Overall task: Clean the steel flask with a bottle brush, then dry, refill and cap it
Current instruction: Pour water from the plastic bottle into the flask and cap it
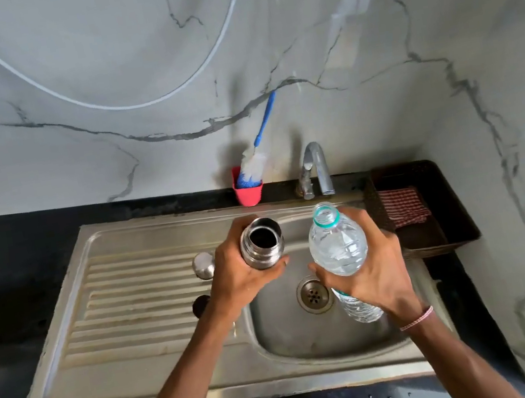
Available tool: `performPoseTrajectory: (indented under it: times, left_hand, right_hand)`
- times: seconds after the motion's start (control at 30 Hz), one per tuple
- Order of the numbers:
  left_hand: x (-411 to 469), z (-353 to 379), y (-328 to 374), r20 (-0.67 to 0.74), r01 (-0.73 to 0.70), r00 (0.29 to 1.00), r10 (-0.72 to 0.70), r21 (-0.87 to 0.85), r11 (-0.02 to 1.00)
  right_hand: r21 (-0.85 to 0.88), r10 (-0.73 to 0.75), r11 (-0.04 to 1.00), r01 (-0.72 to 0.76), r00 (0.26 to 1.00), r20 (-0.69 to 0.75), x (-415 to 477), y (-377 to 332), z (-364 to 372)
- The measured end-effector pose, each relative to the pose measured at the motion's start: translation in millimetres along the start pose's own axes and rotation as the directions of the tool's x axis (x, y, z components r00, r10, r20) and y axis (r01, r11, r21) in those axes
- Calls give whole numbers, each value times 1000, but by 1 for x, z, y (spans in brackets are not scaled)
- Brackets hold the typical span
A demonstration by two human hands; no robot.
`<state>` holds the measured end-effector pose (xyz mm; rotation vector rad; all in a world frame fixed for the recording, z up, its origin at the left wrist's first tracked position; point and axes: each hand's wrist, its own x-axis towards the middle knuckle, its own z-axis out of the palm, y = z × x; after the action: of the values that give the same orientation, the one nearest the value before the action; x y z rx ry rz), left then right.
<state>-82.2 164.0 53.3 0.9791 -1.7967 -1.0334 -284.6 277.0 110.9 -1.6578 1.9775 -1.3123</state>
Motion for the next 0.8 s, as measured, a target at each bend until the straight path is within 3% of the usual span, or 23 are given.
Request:
performPoseTrajectory:
  times: [0.2, 0.37, 0.8]
  left_hand:
    - [-10, 25, 7, 54, -1, 999, 1, -12, 1000]
    - [-16, 34, 12, 37, 47, 998, -47, 0, 999]
    - [-37, 27, 9, 44, 122, 992, -122, 8, 992]
  right_hand:
    - [-238, -111, 960, 150, 979, 169, 10, 0, -39]
    - [-375, -94, 898, 230, 933, 347, 16, 2, -51]
    - [-430, -68, 812, 395, 795, 603, 28, -2, -47]
